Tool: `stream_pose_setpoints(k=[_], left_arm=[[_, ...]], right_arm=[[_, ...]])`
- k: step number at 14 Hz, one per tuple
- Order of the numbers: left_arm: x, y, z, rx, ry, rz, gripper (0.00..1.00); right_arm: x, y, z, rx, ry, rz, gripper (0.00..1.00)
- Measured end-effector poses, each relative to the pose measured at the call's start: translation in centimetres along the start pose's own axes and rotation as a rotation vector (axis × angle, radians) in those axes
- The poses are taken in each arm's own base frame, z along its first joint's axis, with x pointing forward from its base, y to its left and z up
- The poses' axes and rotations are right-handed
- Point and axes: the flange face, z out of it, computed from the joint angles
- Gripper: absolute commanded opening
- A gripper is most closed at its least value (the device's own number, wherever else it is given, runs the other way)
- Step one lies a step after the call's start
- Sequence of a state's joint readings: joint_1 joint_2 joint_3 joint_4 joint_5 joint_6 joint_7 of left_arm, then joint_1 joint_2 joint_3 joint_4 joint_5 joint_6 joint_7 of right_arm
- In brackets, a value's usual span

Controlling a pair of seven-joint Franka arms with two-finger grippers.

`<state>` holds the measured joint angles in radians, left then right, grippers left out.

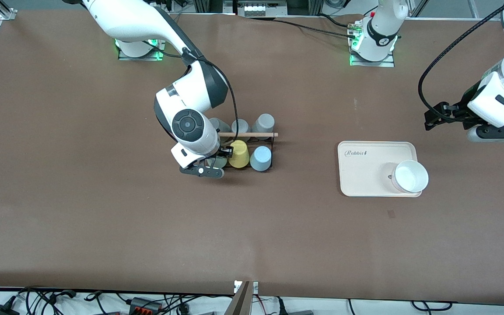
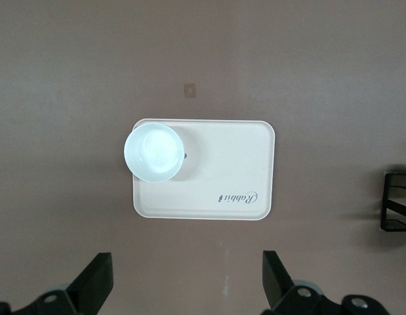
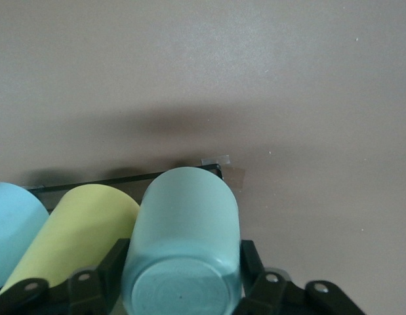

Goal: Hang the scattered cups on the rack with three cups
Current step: 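Carry the teal cup to the rack and lower it beside the yellow cup, then open the right gripper and withdraw it from the rack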

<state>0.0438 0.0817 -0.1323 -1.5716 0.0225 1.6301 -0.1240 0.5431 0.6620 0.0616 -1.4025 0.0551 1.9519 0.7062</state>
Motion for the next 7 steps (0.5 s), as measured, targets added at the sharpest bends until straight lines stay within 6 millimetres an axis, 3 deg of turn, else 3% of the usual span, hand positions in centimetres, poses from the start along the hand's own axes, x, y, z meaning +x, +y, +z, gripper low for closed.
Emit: stream_pose_setpoints(k=[3, 7], left_arm=[[0.0, 0.0, 0.0, 0.0, 0.0, 0.0, 1.0], [0.0, 0.0, 0.0, 0.0, 0.0, 0.0, 1.0]], right_arm=[[0.3, -0.3, -1.7, 0.015, 0.017, 0.005, 1.0], [1.9, 0.8, -7.6, 0.029, 0.045, 0.035, 1.0]])
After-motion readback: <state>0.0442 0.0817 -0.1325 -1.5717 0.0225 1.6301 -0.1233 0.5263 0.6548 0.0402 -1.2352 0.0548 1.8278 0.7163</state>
